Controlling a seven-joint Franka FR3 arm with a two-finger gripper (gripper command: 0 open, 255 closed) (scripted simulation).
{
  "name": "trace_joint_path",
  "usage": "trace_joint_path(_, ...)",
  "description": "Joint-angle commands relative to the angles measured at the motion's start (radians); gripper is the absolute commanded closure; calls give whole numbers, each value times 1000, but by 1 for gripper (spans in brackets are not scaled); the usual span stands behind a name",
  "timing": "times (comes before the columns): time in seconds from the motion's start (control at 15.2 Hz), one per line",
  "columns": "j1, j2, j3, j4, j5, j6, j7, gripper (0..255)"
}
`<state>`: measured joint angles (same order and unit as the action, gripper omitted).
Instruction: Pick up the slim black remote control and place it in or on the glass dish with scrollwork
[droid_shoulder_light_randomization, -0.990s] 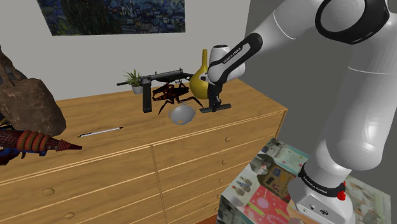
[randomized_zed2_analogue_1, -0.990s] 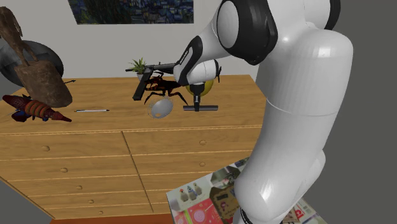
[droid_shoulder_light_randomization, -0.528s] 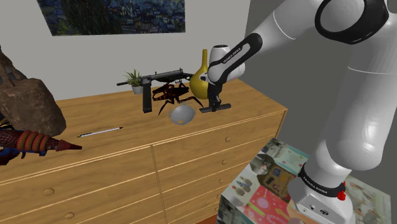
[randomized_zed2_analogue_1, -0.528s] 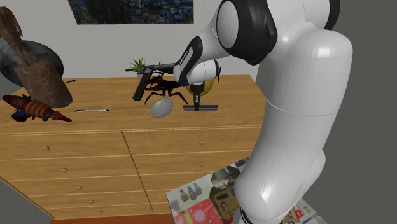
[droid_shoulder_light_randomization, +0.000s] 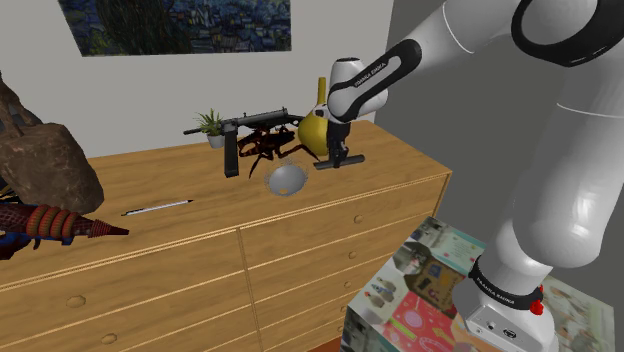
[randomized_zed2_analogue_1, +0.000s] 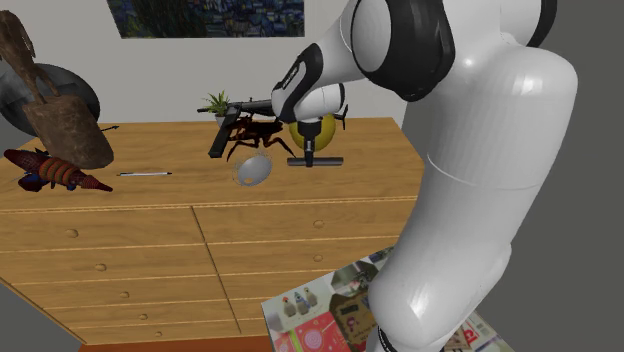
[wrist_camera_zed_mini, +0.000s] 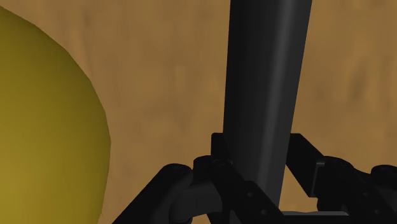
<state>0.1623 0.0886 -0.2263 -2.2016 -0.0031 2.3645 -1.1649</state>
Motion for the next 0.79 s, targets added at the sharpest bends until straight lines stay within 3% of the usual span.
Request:
trace_joint_path(0.0, -1, -17, -2, 11, -5, -28, -1, 255)
trace_joint_path(0.73, 1, -90, -2, 84, -24, -171, 11, 255)
